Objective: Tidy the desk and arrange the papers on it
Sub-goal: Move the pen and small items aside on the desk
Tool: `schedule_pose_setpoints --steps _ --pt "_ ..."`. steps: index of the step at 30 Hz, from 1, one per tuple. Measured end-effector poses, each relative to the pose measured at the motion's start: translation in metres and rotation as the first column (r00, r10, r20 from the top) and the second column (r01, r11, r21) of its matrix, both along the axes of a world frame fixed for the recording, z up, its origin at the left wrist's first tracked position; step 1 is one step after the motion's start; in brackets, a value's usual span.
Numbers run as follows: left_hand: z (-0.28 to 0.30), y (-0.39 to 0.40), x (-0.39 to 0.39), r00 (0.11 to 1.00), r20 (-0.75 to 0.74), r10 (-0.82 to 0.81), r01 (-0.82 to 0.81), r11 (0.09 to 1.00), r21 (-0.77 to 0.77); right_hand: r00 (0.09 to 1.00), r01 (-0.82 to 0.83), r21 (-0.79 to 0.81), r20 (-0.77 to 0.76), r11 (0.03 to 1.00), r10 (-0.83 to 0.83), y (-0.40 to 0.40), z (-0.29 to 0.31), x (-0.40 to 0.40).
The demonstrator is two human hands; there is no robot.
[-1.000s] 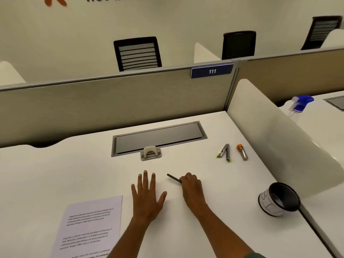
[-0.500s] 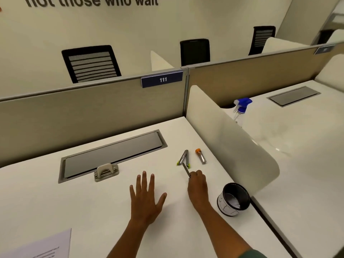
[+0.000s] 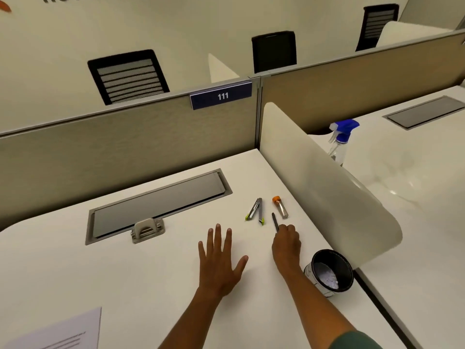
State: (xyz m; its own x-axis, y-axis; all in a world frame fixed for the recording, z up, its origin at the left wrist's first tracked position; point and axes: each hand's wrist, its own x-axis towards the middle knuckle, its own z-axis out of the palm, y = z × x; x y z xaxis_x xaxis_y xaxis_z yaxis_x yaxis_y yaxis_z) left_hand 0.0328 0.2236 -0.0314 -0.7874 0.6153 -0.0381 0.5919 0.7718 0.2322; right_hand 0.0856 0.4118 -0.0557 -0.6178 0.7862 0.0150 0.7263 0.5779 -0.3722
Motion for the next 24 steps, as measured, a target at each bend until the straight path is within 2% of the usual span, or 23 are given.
schedule_pose_setpoints --steps 5,7,11,15,24 --pt "0.003 -0.020 -0.001 0.999 0.026 0.045 -0.045 0.999 -0.006 1.000 0.024 0.074 0.006 0.997 -0.024 -0.005 0.001 -0.001" --pt "0.006 -0.031 -0.001 0.997 0.026 0.076 -0.076 0.997 0.000 0.996 0.023 0.077 -0.086 0.997 -0.017 -0.016 0.006 -0.003" --pt "0.011 -0.053 0.002 0.988 0.038 0.147 -0.147 0.989 0.004 0.970 -0.097 0.051 -0.217 0.994 0.106 -0.053 0.014 -0.015" --pt "0.022 -0.084 0.003 0.976 0.032 0.217 -0.218 0.976 0.011 0.950 -0.217 -0.017 -0.234 0.976 0.207 -0.095 0.021 -0.029" --pt "0.030 -0.185 0.019 0.914 0.016 0.404 -0.405 0.913 0.049 0.854 -0.480 0.014 -0.223 0.877 0.471 -0.202 0.035 -0.044"
